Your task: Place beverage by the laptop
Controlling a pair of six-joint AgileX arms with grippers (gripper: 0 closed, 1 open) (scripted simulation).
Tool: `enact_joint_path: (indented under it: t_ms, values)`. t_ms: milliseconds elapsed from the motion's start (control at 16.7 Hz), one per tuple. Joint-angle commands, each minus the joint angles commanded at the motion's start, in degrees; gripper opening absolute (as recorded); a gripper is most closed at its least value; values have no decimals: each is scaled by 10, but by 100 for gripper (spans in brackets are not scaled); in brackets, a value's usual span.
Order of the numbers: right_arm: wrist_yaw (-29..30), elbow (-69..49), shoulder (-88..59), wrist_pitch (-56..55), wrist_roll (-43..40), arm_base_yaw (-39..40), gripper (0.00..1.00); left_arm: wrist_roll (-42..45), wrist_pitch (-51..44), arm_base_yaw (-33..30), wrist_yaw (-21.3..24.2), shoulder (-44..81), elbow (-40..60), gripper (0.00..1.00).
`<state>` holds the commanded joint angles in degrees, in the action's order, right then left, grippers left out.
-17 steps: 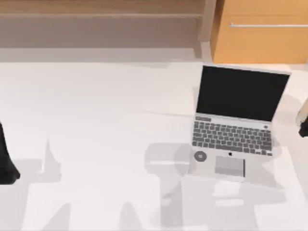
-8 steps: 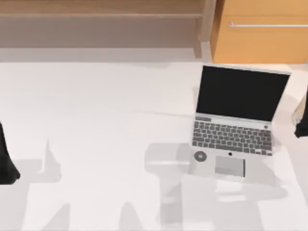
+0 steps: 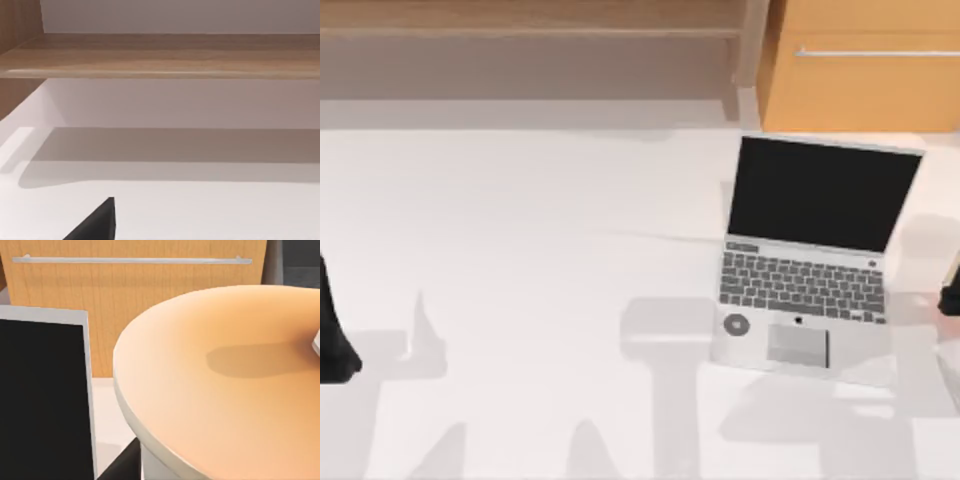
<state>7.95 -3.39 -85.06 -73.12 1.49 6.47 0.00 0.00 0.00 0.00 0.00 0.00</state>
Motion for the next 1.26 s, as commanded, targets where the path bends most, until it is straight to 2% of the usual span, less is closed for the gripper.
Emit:
enact_joint_path:
  t_ms: [120, 900, 1260]
  values:
    - [0, 0, 0, 0, 0, 0, 0, 0, 0, 0, 0, 0, 0, 100]
    - [0, 0, 0, 0, 0, 0, 98, 0, 0, 0, 0, 0, 0, 100]
    - [0, 0, 0, 0, 0, 0, 100, 0, 0, 0, 0, 0, 0, 100]
